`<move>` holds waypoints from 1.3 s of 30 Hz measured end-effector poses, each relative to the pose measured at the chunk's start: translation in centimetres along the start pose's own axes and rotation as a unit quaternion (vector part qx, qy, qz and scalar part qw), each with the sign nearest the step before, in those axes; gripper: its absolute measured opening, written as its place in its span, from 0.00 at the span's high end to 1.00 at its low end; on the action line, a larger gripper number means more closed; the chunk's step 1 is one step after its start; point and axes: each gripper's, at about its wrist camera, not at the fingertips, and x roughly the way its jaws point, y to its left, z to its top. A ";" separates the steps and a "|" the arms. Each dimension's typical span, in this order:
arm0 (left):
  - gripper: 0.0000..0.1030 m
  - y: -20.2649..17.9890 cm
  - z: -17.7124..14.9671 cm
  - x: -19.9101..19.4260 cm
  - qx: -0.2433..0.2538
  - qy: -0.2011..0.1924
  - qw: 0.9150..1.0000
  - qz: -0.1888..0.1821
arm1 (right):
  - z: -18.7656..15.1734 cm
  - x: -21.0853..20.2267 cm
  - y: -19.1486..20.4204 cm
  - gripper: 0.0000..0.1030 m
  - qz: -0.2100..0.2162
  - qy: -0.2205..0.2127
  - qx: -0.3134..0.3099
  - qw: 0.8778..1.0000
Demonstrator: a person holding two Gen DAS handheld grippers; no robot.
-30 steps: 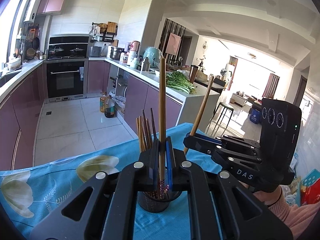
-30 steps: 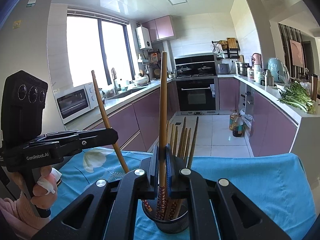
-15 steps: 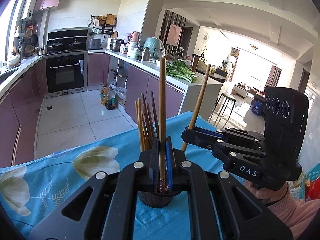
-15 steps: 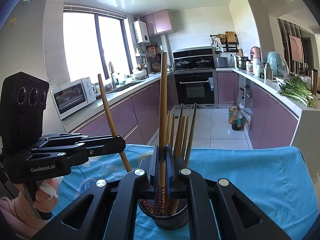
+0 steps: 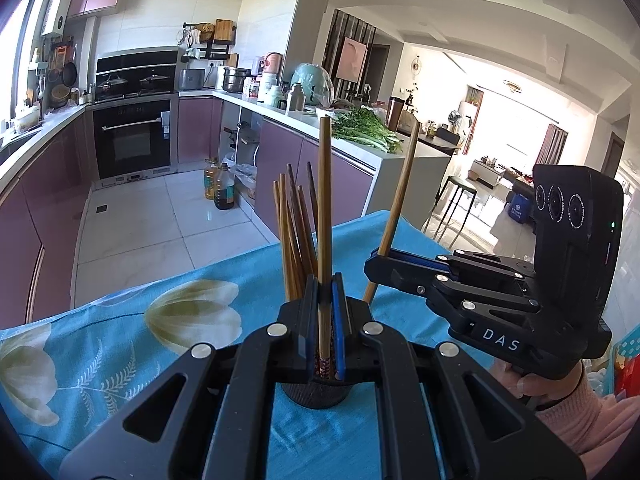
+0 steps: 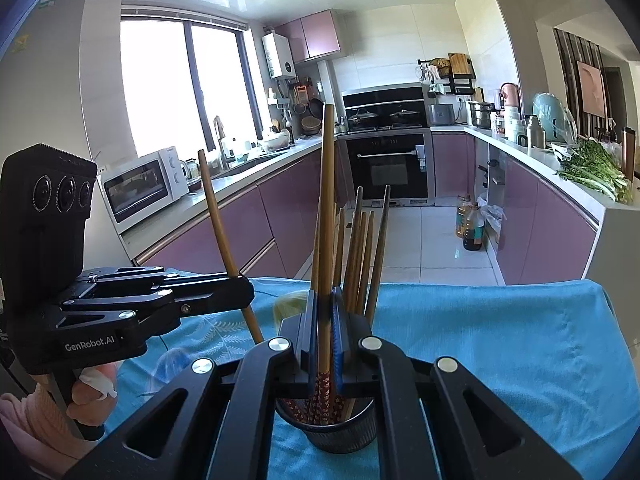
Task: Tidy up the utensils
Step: 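Lower the left gripper's chopstick into the mesh cup beside the right gripper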
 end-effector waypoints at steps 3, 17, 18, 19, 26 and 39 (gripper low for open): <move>0.93 0.0 -0.1 0.2 0.000 0.002 1.000 0.000 | 0.0 0.2 -0.1 0.95 0.000 0.002 0.001 1.000; 0.93 -0.2 -0.6 1.1 0.002 0.015 1.000 0.003 | -0.6 0.5 -0.7 0.95 0.003 0.014 0.002 1.000; 0.93 -0.2 -0.6 1.1 0.002 0.016 1.000 0.002 | -0.7 0.6 -0.6 0.95 0.003 0.015 0.002 1.000; 0.93 -0.2 -0.6 1.1 0.002 0.017 1.000 0.002 | -0.7 0.6 -0.6 0.95 0.003 0.016 0.002 1.000; 0.93 -0.2 -0.8 1.4 0.002 0.024 1.000 0.001 | -1.0 0.9 -0.6 0.95 0.005 0.022 0.002 1.000; 0.93 -0.3 -0.8 2.0 0.004 0.031 0.999 0.004 | -1.3 1.6 -0.6 0.95 0.005 0.031 0.004 0.999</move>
